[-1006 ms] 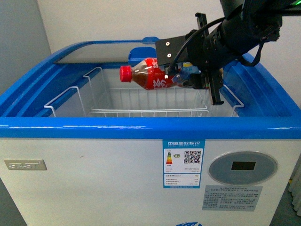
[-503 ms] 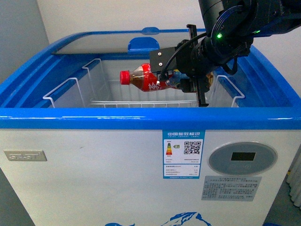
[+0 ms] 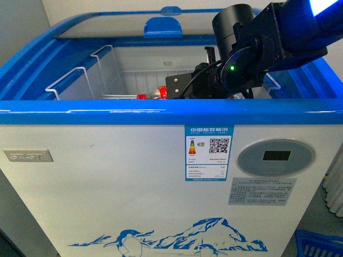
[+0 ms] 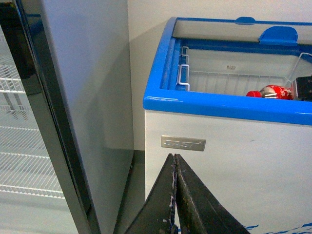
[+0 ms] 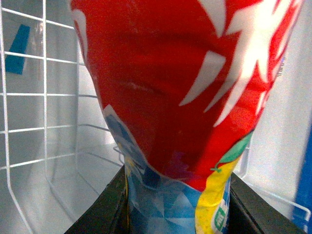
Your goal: Put drink in fridge
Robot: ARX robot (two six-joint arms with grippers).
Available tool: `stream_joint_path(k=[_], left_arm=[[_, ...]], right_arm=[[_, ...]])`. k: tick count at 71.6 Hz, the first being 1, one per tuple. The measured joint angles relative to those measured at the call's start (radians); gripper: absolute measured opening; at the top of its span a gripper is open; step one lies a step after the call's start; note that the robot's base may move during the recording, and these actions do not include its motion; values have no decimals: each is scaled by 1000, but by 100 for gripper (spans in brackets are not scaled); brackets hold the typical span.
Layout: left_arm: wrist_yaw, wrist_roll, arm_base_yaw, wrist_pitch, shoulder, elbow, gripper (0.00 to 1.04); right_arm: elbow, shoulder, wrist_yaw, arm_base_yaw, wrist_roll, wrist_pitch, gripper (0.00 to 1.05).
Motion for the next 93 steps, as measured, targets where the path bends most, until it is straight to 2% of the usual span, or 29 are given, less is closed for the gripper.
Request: stream_joint_path(k=[26,51,58,77,93], left_arm=[[0,0,0,0,0,0,3],[0,0,0,0,0,0,3],[0,0,0,0,0,0,3],[0,0,0,0,0,0,3],[0,0,0,0,0,0,3]], right_arm=[[140,141,10,25,68,-52,38],[168,177,31,33,165,-99,39],[168,177,24,33,189,-108,58],[155,134,-3,35,242,-104,99],[60,6,-27,43,318,-84,98]])
